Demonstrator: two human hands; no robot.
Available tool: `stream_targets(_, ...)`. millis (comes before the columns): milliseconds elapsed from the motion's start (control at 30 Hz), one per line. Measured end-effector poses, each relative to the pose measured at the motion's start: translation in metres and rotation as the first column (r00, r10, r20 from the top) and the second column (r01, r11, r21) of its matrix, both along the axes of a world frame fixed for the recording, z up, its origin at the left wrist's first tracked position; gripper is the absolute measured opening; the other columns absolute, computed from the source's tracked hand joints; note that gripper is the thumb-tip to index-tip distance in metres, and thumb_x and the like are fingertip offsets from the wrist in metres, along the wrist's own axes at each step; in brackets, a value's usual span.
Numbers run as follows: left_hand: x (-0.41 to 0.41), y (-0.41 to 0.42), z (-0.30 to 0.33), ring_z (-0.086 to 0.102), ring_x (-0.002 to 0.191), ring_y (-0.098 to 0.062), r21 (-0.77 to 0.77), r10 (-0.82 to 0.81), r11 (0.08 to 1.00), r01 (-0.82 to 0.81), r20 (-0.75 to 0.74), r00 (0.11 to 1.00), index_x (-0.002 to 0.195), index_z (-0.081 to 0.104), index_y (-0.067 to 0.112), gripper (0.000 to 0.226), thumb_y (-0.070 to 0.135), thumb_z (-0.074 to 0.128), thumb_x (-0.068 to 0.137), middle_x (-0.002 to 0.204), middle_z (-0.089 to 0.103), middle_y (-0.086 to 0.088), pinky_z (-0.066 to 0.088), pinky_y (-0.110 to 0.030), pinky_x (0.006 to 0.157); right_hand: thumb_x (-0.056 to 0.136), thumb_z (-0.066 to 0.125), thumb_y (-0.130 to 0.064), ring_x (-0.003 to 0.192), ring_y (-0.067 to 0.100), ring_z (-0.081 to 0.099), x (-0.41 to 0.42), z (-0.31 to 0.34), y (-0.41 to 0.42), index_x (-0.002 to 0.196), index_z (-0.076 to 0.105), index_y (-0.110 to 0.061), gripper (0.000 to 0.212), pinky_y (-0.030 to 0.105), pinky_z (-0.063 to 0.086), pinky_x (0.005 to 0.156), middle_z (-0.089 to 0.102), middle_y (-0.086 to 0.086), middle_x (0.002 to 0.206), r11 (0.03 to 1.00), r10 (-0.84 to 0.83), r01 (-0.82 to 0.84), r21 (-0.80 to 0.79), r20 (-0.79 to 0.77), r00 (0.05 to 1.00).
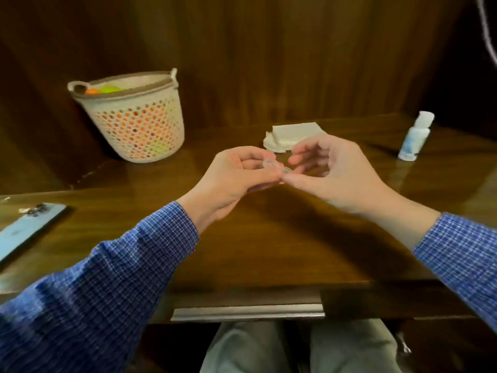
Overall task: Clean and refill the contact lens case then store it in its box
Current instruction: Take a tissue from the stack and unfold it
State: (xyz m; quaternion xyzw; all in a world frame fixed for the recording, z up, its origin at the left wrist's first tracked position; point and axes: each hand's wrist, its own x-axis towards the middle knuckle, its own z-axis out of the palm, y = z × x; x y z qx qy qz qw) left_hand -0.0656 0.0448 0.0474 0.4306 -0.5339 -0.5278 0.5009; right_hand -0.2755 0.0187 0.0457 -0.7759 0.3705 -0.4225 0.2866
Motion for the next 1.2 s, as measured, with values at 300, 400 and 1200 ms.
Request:
stream_targets(300,-0.034,-0.051,-0.03,0.077,0.102,-0.023,0.053,0.003,0.999,-0.004,0.031,1.0,0.11,0.071,0.01,0.042,0.015,0.083,0.07,0.106,0.08,-0.011,0.062,-0.024,0.078,0.074,0.088,-0.036,0.088,0.005,0.073,-0.034,-0.024,-0.048,0.11,0.069,-0.023,0.042,0.02,0.061,0.078,0.073,-0.011,0.098,0.997,-0.01,0.013,0.074,-0.032,0.999)
stream_targets(400,-0.031,-0.061,-0.036,0.077,0.102,-0.022,0.087,-0.021,0.996,0.021,-0.004,1.0,0.11,0.071,0.012,0.043,0.018,0.081,0.068,0.107,0.08,-0.011,0.061,-0.024,0.078,0.074,0.088,-0.033,0.087,0.005,0.072,-0.028,-0.026,-0.061,0.107,0.07,-0.022,0.039,0.019,0.06,0.079,0.073,-0.01,0.096,0.997,0.019,-0.016,0.077,-0.044,0.999)
stream_targets(1200,-0.019,-0.057,-0.056,0.066,0.097,0.013,-0.324,0.187,0.941,0.097,0.738,0.648,0.128,0.062,0.021,0.06,0.022,0.09,0.075,0.091,0.078,0.017,0.039,0.003,0.084,0.075,0.089,-0.022,0.091,-0.001,0.07,-0.03,-0.045,-0.083,0.108,0.068,-0.033,0.04,0.013,0.055,0.081,0.076,-0.016,0.094,0.966,0.213,-0.148,0.213,-0.327,0.92)
